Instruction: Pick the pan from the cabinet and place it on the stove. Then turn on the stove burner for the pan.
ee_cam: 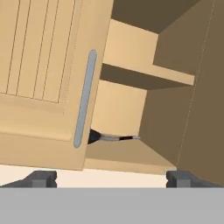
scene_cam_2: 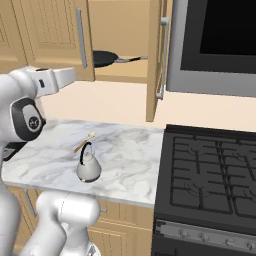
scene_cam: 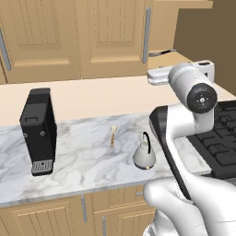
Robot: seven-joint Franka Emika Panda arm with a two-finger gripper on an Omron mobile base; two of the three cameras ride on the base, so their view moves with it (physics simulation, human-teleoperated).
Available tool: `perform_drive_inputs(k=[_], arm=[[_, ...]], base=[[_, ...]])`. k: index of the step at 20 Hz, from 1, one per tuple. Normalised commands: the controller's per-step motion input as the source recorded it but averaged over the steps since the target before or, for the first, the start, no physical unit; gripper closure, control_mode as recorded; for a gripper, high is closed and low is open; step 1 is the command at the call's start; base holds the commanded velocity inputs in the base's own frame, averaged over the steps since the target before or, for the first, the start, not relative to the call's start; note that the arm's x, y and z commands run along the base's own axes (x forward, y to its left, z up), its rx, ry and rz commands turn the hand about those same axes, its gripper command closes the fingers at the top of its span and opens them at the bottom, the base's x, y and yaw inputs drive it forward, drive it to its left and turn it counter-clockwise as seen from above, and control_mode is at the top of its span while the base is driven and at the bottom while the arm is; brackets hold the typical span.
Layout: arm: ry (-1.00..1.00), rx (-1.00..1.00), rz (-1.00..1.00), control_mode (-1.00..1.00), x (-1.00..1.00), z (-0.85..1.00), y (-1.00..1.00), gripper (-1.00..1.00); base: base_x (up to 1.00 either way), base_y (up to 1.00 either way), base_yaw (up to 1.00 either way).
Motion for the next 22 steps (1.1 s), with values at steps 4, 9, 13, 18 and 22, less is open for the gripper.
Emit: perform_drive_inputs(k=[4,9,13,18,22], arm=[[-0.22,0.08,0.18,-1.00,0.19,0.22,0.05,-1.00],[-0.19,0.06,0.14,-1.00,0.23,0.27,0.17,-1.00],[-0.15,0.04,0.07,-1.00,0.22,0.23,0.17,-1.00],[-0.03,0.02,0.01,-1.00,0.32,0.17,0.04,-1.00],[0.00,0.00,0.00,-1.00,0.40,0.10,0.00,-1.00]], base=[[0.00,0.00,0.00],[0.00,0.00,0.00],[0.00,0.00,0.00],[0.00,0.00,0.00],[0.00,0.00,0.00]])
